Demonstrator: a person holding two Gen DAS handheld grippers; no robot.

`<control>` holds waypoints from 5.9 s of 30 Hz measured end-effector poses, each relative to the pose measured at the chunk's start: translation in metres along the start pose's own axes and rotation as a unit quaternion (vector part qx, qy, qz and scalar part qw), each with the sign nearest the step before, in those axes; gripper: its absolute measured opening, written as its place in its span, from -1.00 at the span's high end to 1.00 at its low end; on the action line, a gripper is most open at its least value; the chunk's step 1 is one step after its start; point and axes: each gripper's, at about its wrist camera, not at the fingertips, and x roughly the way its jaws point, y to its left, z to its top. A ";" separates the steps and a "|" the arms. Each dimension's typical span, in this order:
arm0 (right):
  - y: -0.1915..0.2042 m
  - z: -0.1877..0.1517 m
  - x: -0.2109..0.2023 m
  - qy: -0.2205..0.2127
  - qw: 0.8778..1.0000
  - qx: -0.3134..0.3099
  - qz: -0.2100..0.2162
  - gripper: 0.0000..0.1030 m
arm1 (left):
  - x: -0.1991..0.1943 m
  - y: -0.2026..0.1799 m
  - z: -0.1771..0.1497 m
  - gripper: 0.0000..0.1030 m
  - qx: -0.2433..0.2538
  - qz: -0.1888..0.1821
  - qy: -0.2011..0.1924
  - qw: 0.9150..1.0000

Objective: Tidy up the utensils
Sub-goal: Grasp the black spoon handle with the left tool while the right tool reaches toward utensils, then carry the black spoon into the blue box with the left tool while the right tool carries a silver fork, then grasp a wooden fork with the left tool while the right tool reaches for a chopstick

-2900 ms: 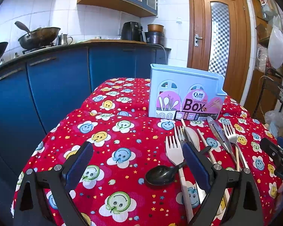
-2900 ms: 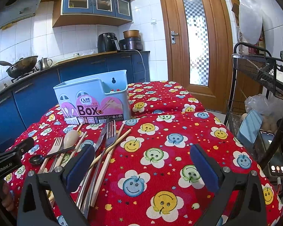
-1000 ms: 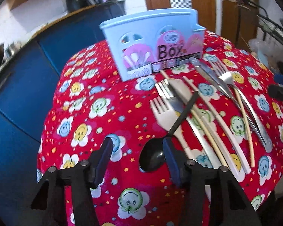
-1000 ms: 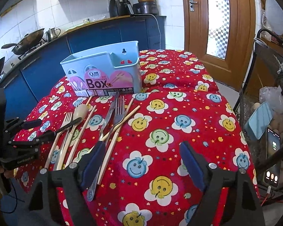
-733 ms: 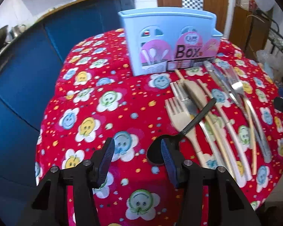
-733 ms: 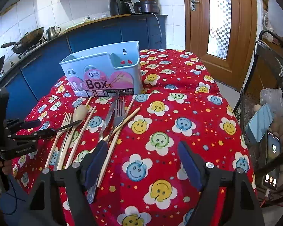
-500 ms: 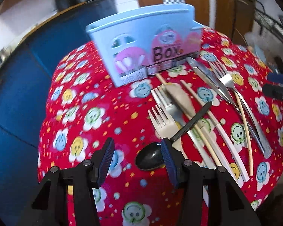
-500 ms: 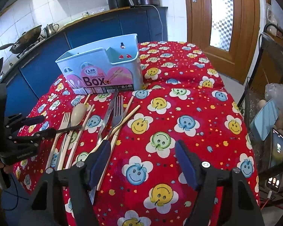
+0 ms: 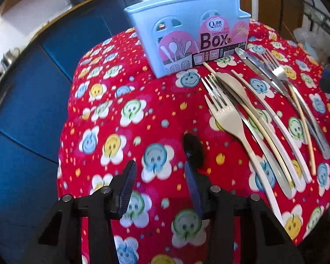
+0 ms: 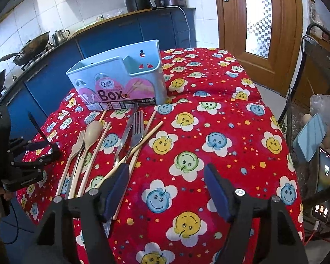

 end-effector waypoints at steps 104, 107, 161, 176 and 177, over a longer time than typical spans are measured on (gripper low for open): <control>0.027 0.149 -0.067 -0.286 0.956 -0.058 0.001 0.94 | -0.053 0.052 0.129 0.96 -0.272 -0.118 -0.353 0.888; 0.027 0.163 -0.063 -0.295 0.954 -0.059 -0.010 0.94 | -0.042 0.048 0.136 0.96 -0.267 -0.100 -0.362 0.888; 0.056 0.140 -0.003 -0.202 0.975 -0.076 0.058 0.55 | -0.042 0.032 0.081 0.55 -0.220 -0.049 -0.319 0.920; 0.030 0.071 -0.008 -0.120 0.991 -0.018 0.050 0.54 | -0.042 0.017 0.042 0.54 -0.202 -0.070 -0.229 0.950; 0.029 0.066 -0.008 -0.116 0.992 -0.016 0.048 0.54 | -0.041 0.015 0.039 0.54 -0.200 -0.070 -0.222 0.952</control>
